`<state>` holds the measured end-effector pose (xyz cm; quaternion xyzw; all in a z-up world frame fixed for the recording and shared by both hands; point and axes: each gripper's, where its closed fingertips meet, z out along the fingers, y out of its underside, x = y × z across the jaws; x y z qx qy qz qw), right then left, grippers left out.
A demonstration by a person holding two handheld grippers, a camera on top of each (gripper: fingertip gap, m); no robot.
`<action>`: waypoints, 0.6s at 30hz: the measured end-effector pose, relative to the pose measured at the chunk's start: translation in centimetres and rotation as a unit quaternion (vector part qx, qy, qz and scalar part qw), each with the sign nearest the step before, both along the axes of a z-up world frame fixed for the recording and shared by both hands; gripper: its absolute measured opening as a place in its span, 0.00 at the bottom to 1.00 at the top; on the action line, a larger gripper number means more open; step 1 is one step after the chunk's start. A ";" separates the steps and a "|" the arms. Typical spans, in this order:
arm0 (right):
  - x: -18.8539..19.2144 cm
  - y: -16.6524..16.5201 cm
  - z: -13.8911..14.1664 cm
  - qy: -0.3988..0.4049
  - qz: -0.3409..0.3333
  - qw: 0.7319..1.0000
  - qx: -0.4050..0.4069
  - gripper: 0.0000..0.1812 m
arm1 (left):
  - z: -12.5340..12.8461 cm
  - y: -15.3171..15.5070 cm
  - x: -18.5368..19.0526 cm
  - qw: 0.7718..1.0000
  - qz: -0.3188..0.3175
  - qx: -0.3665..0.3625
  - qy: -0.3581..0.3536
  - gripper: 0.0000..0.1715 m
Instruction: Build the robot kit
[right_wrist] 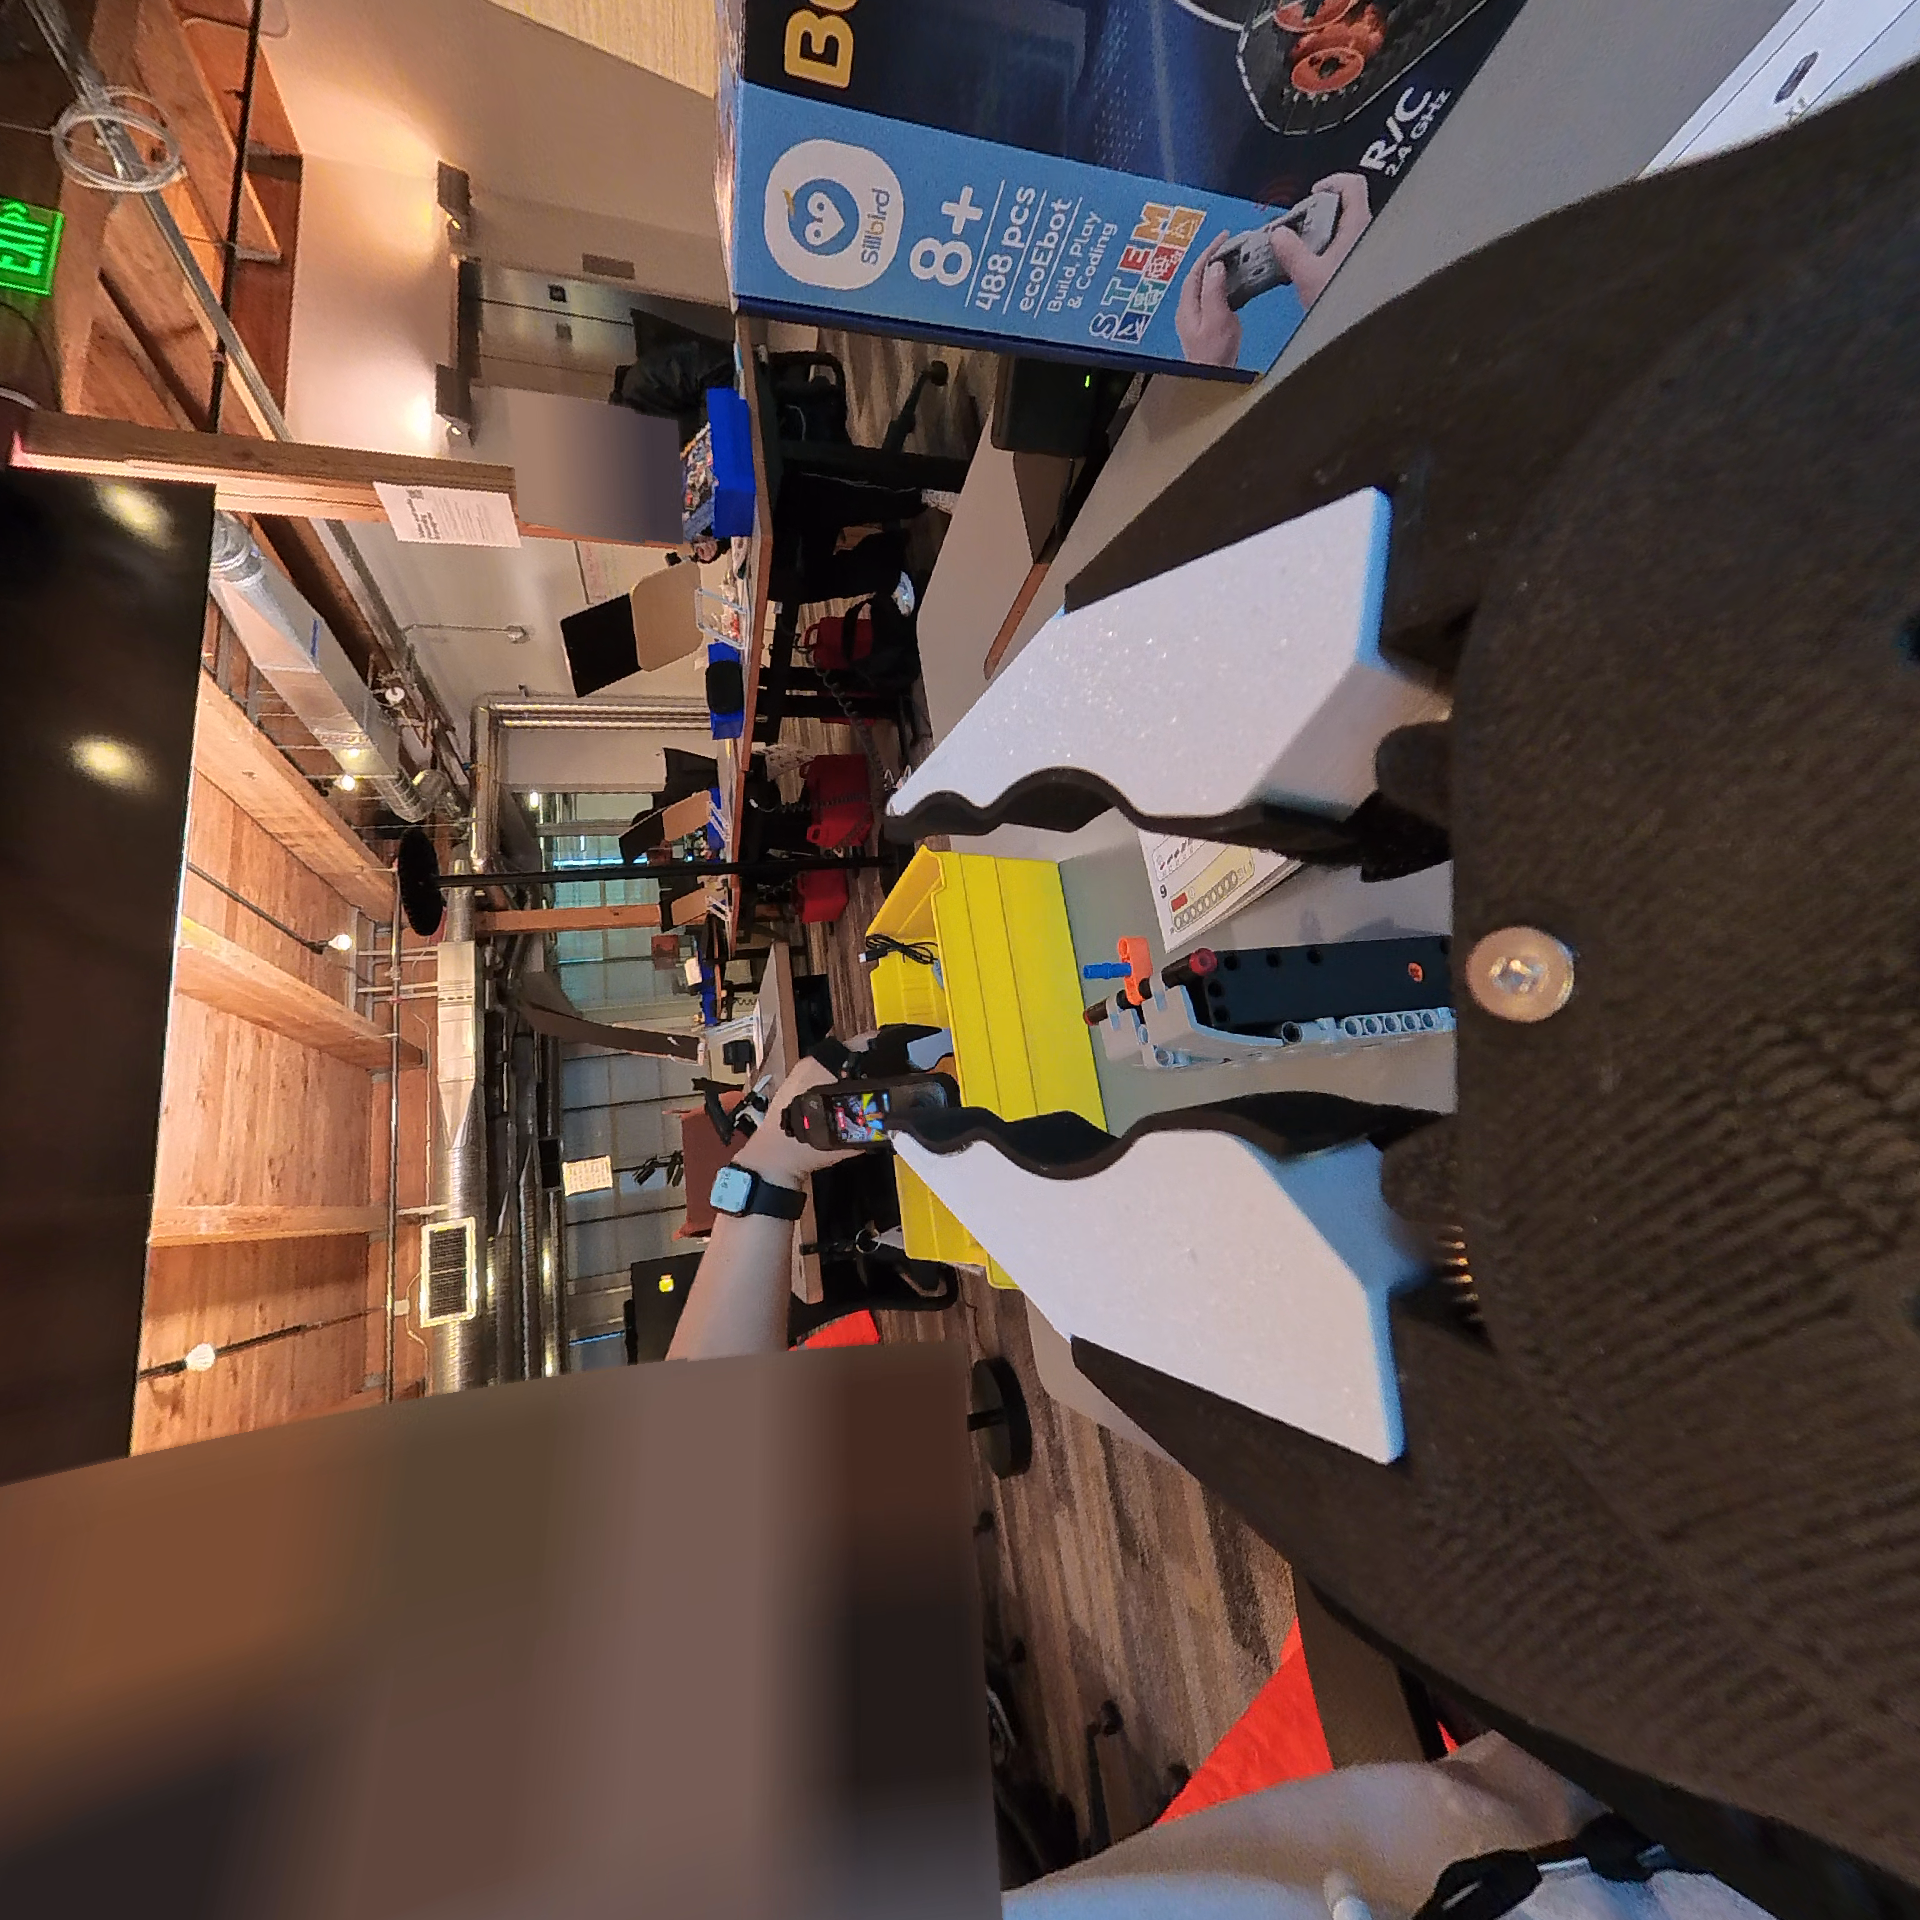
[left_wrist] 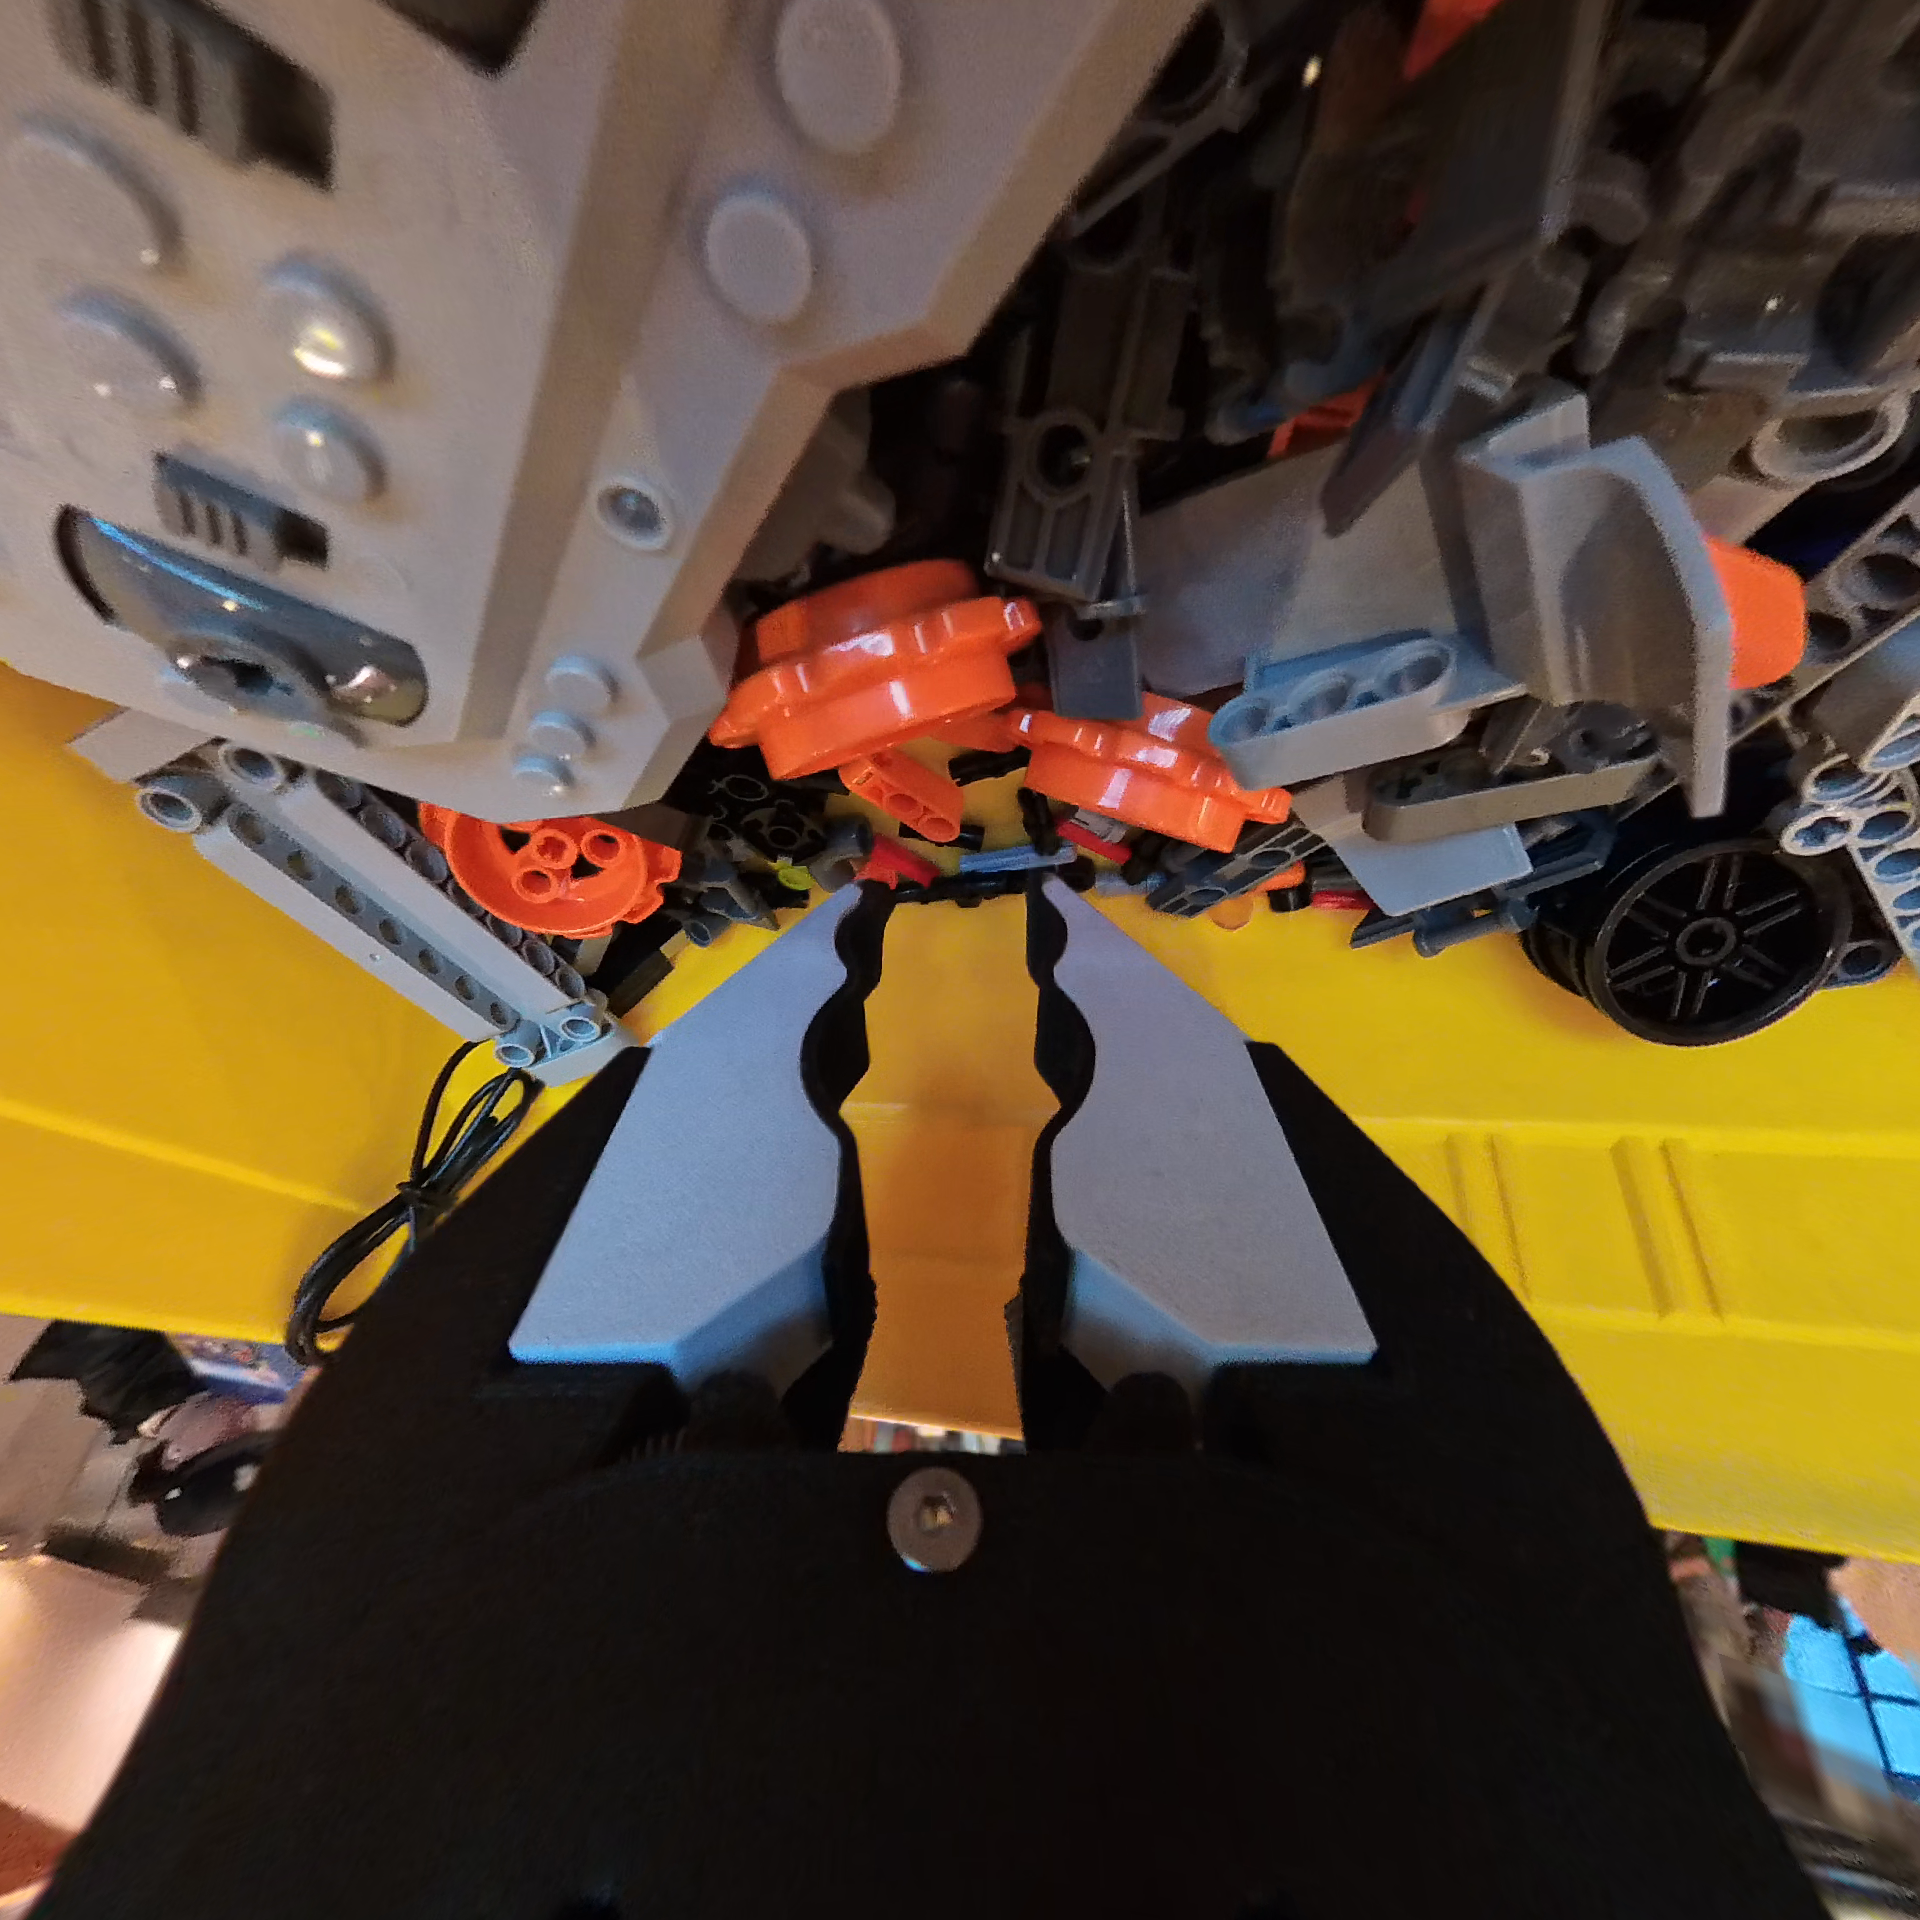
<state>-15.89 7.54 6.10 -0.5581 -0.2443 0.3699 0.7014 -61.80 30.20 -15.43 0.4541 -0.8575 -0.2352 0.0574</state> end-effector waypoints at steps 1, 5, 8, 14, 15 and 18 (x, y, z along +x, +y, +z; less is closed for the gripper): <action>0.0 0.0 0.0 0.000 0.000 1.000 0.000 0.29 | 0.0 0.0 0.0 1.000 -0.007 0.001 0.005 0.15; 0.1 0.0 0.0 0.001 0.001 1.000 -0.001 0.29 | -0.3 0.1 -0.1 1.000 -0.019 -0.002 0.019 0.16; 0.2 -0.1 0.1 0.004 0.001 1.000 0.001 0.28 | -0.4 0.0 -0.2 1.000 -0.017 -0.007 0.024 0.15; 0.3 -0.1 0.2 0.010 0.006 1.000 -0.001 0.28 | -0.2 -0.4 -0.6 0.999 -0.015 -0.010 0.039 0.13; 0.3 -0.1 0.1 0.010 0.006 1.000 -0.001 0.28 | -0.1 -0.5 -0.6 0.999 -0.009 -0.013 0.039 0.13; 0.1 -0.1 0.0 0.006 0.008 1.000 -0.002 0.28 | -0.1 -0.5 -0.6 0.999 -0.001 -0.015 0.038 0.14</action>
